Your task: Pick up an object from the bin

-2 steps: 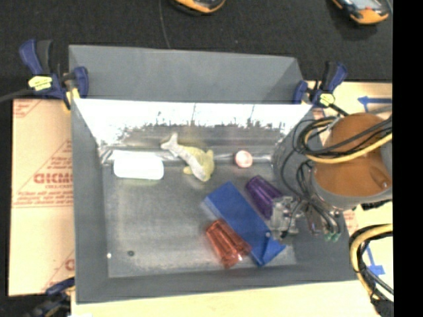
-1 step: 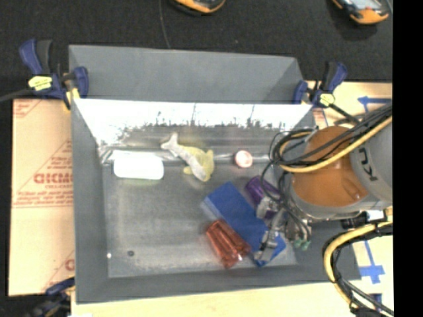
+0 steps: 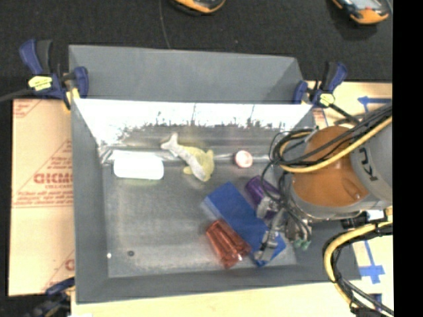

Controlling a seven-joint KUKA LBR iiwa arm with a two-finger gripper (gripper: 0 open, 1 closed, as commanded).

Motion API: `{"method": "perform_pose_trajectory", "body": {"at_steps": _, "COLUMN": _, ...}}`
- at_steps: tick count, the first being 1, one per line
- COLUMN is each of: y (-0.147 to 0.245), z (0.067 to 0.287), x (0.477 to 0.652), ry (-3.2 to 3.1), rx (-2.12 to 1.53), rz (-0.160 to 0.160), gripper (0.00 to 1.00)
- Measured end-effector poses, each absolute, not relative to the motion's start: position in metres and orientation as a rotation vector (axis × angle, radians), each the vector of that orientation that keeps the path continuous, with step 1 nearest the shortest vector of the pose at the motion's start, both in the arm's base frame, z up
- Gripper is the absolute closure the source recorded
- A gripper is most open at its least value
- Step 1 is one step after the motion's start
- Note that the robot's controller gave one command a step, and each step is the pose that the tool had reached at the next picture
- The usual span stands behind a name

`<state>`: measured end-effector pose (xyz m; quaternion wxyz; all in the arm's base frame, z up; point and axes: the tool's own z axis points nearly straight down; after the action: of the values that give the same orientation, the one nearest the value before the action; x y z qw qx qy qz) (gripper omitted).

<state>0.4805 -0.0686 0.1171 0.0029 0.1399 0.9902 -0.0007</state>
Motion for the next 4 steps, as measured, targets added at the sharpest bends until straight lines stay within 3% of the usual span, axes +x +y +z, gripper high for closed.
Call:
{"method": "perform_pose_trajectory", "body": {"at_steps": 1, "y": -0.025, "z": 0.141, "x": 0.513, "ry": 3.083, "rx": 0.576, "rz": -0.003, "gripper": 0.00}}
{"method": "perform_pose_trajectory", "body": {"at_steps": 2, "y": -0.001, "z": 0.139, "x": 0.536, "ry": 3.120, "rx": 0.294, "rz": -0.003, "gripper": 0.00}}
{"method": "perform_pose_trajectory", "body": {"at_steps": 3, "y": 0.002, "z": 0.133, "x": 0.548, "ry": 3.134, "rx": 0.059, "rz": -0.005, "gripper": 0.00}}
{"method": "perform_pose_trajectory", "body": {"at_steps": 4, "y": 0.039, "z": 0.092, "x": 0.518, "ry": 3.141, "rx": 0.144, "rz": -0.012, "gripper": 0.00}}
